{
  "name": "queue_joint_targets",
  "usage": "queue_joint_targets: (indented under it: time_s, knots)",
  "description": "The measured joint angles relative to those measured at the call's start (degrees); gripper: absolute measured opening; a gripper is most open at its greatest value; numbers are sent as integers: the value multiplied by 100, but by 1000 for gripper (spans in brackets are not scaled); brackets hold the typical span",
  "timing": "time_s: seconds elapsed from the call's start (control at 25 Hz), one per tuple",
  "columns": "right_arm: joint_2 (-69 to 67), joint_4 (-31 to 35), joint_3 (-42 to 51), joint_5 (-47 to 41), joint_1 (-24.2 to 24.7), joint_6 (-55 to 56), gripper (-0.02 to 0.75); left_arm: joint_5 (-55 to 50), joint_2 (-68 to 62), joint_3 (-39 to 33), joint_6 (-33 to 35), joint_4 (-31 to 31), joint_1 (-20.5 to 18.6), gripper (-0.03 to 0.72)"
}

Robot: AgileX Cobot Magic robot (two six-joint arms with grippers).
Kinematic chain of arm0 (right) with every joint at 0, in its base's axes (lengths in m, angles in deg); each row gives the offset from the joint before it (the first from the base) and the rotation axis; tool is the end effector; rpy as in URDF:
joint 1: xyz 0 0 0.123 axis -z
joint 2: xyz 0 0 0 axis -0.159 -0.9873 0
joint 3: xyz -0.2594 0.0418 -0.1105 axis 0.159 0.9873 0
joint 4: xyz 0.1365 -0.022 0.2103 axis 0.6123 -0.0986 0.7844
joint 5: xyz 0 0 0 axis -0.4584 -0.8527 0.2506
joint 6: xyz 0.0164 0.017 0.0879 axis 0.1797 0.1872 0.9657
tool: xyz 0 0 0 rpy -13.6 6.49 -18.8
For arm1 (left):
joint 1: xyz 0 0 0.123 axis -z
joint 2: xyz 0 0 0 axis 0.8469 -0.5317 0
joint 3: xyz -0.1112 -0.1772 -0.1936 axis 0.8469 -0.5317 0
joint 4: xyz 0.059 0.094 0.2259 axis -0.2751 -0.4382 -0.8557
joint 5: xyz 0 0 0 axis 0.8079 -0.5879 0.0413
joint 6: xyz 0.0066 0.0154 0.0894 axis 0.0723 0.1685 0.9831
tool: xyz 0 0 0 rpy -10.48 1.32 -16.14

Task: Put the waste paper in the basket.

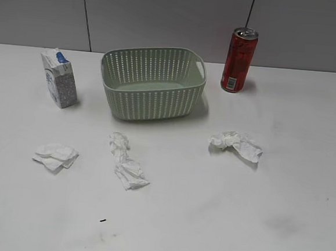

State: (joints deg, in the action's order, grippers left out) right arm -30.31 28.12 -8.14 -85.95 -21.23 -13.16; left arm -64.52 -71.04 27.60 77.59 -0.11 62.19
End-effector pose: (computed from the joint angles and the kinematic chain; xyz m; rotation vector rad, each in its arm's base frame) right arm 0.0061 0.0069 0.2651 -0.2477 1.9876 0.1970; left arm 0.0643 -0.0098 0.3026 0.1934 2.0545 -0.0526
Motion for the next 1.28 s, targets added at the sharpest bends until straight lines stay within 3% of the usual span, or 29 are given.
queue_joint_targets:
  time_s: [0.44, 0.96, 1.28]
  knots:
    - [0, -5, 0, 0, 0, 0, 580, 309, -2778, 877, 372, -27, 1276, 596]
    - [0, -5, 0, 0, 0, 0, 580, -401, -6883, 2732, 467, -59, 1805, 592]
    - [0, -22, 0, 0, 0, 0, 580, -146, -8476, 3241, 467, -40, 1879, 592]
